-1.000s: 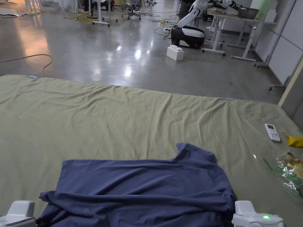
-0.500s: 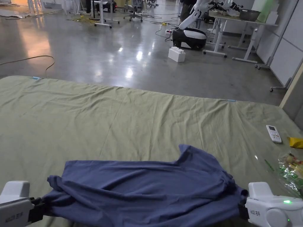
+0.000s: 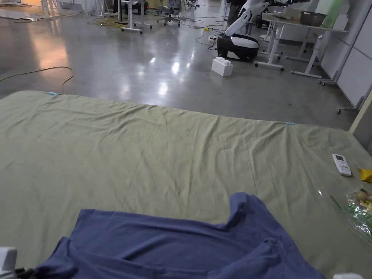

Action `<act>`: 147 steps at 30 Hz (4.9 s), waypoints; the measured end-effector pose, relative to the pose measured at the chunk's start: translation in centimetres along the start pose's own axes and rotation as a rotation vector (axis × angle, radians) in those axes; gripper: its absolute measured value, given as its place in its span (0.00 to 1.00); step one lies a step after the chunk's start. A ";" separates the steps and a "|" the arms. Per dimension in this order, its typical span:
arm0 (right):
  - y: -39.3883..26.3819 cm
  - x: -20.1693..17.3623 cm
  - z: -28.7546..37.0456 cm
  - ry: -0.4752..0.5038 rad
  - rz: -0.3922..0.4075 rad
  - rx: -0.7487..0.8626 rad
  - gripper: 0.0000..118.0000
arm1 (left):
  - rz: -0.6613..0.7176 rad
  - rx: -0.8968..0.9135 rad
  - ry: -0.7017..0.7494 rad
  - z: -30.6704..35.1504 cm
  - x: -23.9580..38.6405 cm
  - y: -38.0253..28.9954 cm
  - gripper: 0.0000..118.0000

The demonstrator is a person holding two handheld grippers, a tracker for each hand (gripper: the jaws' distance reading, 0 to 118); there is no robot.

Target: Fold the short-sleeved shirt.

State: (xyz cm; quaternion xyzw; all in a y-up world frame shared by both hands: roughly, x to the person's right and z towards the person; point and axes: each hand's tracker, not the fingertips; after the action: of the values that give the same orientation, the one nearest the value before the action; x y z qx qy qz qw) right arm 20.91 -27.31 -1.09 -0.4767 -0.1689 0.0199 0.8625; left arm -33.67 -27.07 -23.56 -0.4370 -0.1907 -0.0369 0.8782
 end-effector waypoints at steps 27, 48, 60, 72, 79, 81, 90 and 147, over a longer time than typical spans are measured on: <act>-2.1 -5.7 1.4 -0.067 -0.044 0.309 0.72 | -0.046 0.069 0.041 -0.4 2.7 -1.1 0.62; 8.3 -12.3 7.2 -0.140 -0.166 0.953 0.01 | -0.086 0.754 0.103 3.7 11.6 4.9 0.02; 9.1 -12.3 6.3 -0.112 -0.145 0.932 0.00 | -0.029 0.547 0.101 -0.3 5.2 6.7 0.01; 7.8 -11.0 2.1 -0.132 -0.124 0.760 0.00 | -0.002 0.001 0.050 -13.8 -0.3 12.5 0.46; 6.6 -9.9 0.2 -0.170 -0.119 0.674 0.00 | 0.020 -0.132 0.087 -19.2 -0.8 13.2 0.64; 6.3 -9.5 -0.2 -0.177 -0.124 0.653 0.00 | 0.004 -0.149 0.099 -20.2 -0.5 13.2 0.67; 5.9 -8.1 -2.7 -0.172 -0.154 0.570 0.00 | -0.122 -0.123 0.115 -20.2 1.6 13.7 0.29; 5.3 1.9 0.1 0.025 -0.058 0.186 0.02 | -0.114 0.208 -0.066 -0.1 -0.3 5.2 0.02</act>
State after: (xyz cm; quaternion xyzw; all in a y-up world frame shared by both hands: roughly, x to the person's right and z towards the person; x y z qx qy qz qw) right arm 23.35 -23.98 -4.96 -0.3898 -0.1691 0.0046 0.9052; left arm -32.69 -24.00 -27.64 -0.3332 -0.2466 -0.0524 0.9085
